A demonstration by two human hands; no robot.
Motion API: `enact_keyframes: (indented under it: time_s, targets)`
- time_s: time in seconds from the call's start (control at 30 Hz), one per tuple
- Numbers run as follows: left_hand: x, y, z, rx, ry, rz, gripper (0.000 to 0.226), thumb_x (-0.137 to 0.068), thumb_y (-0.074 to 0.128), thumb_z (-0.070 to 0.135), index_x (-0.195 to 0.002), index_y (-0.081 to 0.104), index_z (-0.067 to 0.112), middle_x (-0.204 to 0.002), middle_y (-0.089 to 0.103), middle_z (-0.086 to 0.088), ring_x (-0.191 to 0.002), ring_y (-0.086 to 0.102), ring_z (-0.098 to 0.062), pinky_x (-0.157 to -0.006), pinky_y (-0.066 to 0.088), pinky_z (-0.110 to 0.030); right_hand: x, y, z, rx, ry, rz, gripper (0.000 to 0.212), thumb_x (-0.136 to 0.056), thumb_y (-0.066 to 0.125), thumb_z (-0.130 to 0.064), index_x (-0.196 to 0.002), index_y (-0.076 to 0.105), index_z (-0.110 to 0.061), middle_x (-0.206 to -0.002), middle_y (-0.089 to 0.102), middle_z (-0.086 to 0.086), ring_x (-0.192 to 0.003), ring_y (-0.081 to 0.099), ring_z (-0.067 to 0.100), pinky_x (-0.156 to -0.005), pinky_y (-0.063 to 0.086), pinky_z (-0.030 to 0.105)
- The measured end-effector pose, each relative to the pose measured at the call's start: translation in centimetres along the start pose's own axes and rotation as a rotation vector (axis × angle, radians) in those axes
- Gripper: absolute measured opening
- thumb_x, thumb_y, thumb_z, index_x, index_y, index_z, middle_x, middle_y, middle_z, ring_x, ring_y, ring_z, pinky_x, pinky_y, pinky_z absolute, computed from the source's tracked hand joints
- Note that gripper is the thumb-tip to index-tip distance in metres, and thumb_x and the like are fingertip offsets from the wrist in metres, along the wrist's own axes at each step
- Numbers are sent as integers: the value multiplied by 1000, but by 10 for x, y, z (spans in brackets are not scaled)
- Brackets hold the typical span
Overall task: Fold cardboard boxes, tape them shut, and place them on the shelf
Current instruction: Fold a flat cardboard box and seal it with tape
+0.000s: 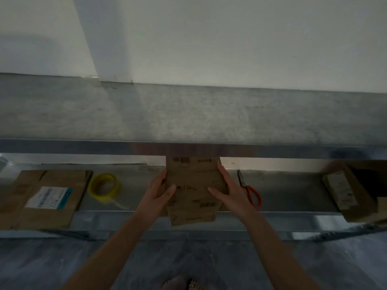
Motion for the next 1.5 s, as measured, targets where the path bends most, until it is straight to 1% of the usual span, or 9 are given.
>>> enact_keyframes:
  time_s: [0.1,0.2,0.37,0.47,0.6,0.77,0.87,1.17,1.5]
  targets:
    - [-13,-28,12,-444,102,37,40,-93,48,53,-128,53,34,-125,57,7,-110,56,-5,-97,48,-37,3,-2,-3,12,-11,5,82,-75,71,-55,-146,29,-49,-146,42,-9,-132,45,10,-107,46,34]
    - [-39,-34,40,-564,160,-11,44,-92,59,37,-133,46,28,-136,41,5,-120,43,-11,-97,38,-29,14,-5,-8,234,-62,231,86,-75,53,-78,-149,32,-38,-151,37,-9,-133,41,8,-110,41,34]
    - [-58,-13,36,-400,-38,-309,70,-88,67,28,-146,28,31,-145,31,6,-133,28,-10,-95,38,-21,59,18,1,147,-29,574,79,-81,74,-43,-145,34,-18,-136,36,-12,-122,32,5,-104,34,32]
    - [-48,-13,28,-281,-35,-249,69,-85,70,17,-142,31,25,-142,35,-1,-133,35,-19,-76,44,-13,56,41,19,-189,-12,503,76,-68,85,-25,-133,48,-12,-126,58,8,-114,59,26,-92,54,54]
    - [-9,-33,10,-275,-18,-103,64,-84,71,27,-136,34,28,-135,35,0,-121,40,-15,-83,43,-17,61,53,8,-343,-10,446,76,-80,74,1,-128,30,-40,-121,50,-22,-103,54,-16,-85,49,10]
    - [35,-49,-12,-11,-30,-113,94,-49,90,50,-123,40,22,-125,50,-1,-115,56,-18,-77,55,-22,58,65,-9,-348,-6,303,49,-86,74,-36,-128,51,-45,-134,57,-11,-123,54,9,-104,47,35]
    - [50,-46,-10,-95,99,-74,77,-64,88,27,-125,41,26,-125,52,4,-112,59,-18,-82,57,-31,50,77,-31,-127,-84,213,101,-62,71,-79,-147,27,-50,-149,38,-17,-137,40,9,-111,40,48]
    - [45,-45,6,-296,203,159,79,-71,83,20,-117,38,66,-117,56,15,-99,60,-2,-82,58,-31,28,57,-35,-83,-75,89,97,-68,88,-36,-140,24,-54,-138,37,-26,-128,40,2,-108,40,34]
    - [35,-27,-9,-443,364,-62,80,-72,77,39,-129,29,69,-147,19,29,-135,38,-12,-99,50,-29,28,55,-9,183,-57,-52,133,-49,86,-66,-154,7,-39,-152,19,-17,-140,27,9,-114,36,46]
Point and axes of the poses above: each hand's wrist, its own x-axis away from the middle knuckle, its own y-axis out of the palm, z = x × y, the point moved 7 cm from there along -x, towards the middle knuckle
